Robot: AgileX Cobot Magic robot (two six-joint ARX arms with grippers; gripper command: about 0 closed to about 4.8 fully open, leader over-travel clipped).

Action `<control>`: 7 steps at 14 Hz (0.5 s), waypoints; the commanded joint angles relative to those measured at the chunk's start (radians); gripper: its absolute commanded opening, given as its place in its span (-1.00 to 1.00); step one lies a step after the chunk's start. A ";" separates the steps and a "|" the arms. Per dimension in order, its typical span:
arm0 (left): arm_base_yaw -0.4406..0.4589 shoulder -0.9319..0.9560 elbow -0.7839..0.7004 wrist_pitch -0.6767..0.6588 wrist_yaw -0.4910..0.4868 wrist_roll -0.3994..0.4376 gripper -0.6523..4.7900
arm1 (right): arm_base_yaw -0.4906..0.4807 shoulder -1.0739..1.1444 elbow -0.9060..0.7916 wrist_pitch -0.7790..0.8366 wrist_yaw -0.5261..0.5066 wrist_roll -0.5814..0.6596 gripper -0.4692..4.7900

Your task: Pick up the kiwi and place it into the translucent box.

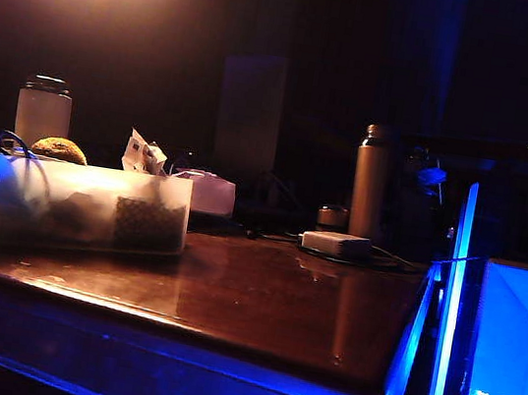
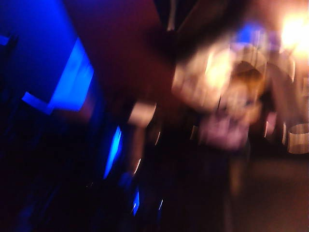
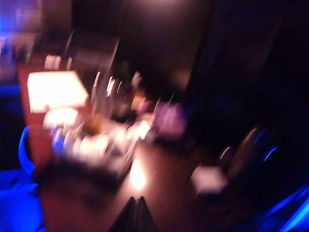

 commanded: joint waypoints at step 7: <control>0.002 -0.132 -0.629 0.475 -0.061 -0.063 -0.77 | -0.001 -0.344 -1.181 0.816 -0.036 0.146 -0.83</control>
